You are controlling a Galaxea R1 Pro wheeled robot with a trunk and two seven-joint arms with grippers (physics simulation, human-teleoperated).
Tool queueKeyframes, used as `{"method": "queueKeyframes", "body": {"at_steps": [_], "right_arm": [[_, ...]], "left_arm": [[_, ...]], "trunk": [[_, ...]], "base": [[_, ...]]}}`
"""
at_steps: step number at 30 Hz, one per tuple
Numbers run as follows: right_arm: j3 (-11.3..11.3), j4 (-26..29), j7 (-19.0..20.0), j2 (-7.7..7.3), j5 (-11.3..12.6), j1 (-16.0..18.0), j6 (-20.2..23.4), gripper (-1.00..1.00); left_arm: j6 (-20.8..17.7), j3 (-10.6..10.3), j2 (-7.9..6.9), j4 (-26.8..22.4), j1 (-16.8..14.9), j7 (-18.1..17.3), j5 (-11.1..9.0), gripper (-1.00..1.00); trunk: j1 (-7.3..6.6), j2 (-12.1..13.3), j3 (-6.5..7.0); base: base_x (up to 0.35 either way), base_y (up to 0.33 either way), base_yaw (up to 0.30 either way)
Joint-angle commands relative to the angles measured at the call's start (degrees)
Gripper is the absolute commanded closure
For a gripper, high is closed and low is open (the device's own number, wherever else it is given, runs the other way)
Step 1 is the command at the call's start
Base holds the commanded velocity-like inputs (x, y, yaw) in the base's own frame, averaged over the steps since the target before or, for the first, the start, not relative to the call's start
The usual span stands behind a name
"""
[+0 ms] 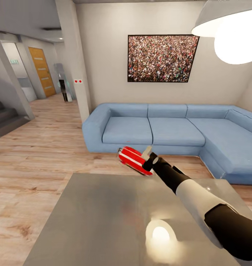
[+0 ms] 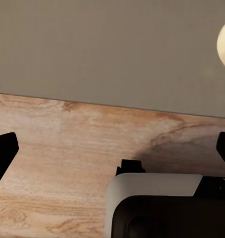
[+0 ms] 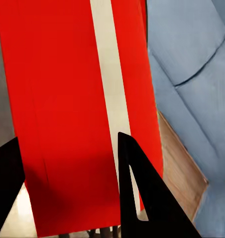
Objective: Turn on the radio receiver that's on the table in the living room.
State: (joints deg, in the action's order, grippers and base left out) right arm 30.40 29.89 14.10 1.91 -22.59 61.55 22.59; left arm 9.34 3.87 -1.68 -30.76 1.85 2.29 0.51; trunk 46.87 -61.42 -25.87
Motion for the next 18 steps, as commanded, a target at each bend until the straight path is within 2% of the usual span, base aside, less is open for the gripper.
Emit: {"method": "queueKeyframes", "body": {"at_steps": [1, 4, 5, 6, 9, 10, 12, 13, 15, 18], "right_arm": [[0.13, -0.07, -3.88, 0.56, 1.02, -0.05, 0.21, 1.00], [0.18, -0.32, -13.86, 1.71, 1.20, -0.06, 0.24, 1.00], [0.25, -0.43, -17.74, 2.46, 1.19, -0.10, 0.25, 1.00], [0.27, -0.47, -19.67, 2.89, 1.17, -0.14, 0.25, 1.00], [0.55, -0.65, -32.24, 5.19, 1.02, -0.55, 0.26, 1.00], [0.74, -0.68, -34.55, 5.49, 1.01, -0.68, 0.26, 1.00], [2.44, -0.75, -43.53, 6.38, 1.02, -1.16, 0.21, 1.00], [3.15, -0.76, -45.59, 6.52, 1.04, -1.27, 0.15, 1.00], [6.66, -0.78, -52.43, 6.80, 1.15, -1.70, -0.04, 1.00], [10.61, -0.85, -57.79, 6.95, 1.34, -2.04, 0.09, 1.00]], "left_arm": [[0.00, 0.00, 0.00, 0.00, 0.00, 0.02, 0.00, -1.00], [-0.02, 0.00, 0.00, 0.00, 0.00, 0.06, 0.01, -1.00], [-0.02, 0.00, -0.02, 0.00, 0.00, 0.07, 0.01, -1.00], [-0.02, 0.00, -0.03, 0.00, 0.00, 0.07, 0.01, -1.00], [0.01, 0.00, -0.06, 0.00, 0.00, 0.08, 0.01, -1.00], [0.00, 0.00, -0.07, 0.00, 0.00, 0.08, 0.01, -1.00], [-0.01, 0.00, -0.06, 0.00, 0.00, 0.08, 0.01, -1.00], [-0.02, 0.00, -0.05, 0.00, 0.00, 0.08, 0.01, -1.00], [-0.01, 0.00, -0.05, 0.00, 0.00, 0.08, 0.01, -1.00], [-0.02, 0.00, -0.07, 0.00, 0.00, 0.08, 0.01, -1.00]], "trunk": [[0.00, 0.00, -0.01], [0.00, 0.00, -0.01], [0.00, 0.00, -0.01], [0.00, 0.00, -0.01], [0.00, 0.00, -0.01], [0.00, 0.00, -0.01], [0.00, 0.00, -0.01], [0.00, 0.00, -0.01], [0.00, 0.00, -0.01], [0.00, 0.00, -0.01]], "base": [[0.000, 0.000, 0.000], [0.000, 0.000, 0.000], [0.000, 0.000, 0.000], [0.000, 0.000, 0.000], [0.000, 0.000, 0.000], [0.000, 0.000, 0.000], [0.000, 0.000, 0.000], [0.000, 0.000, 0.000], [0.000, 0.000, 0.000], [0.000, 0.000, 0.000]]}}
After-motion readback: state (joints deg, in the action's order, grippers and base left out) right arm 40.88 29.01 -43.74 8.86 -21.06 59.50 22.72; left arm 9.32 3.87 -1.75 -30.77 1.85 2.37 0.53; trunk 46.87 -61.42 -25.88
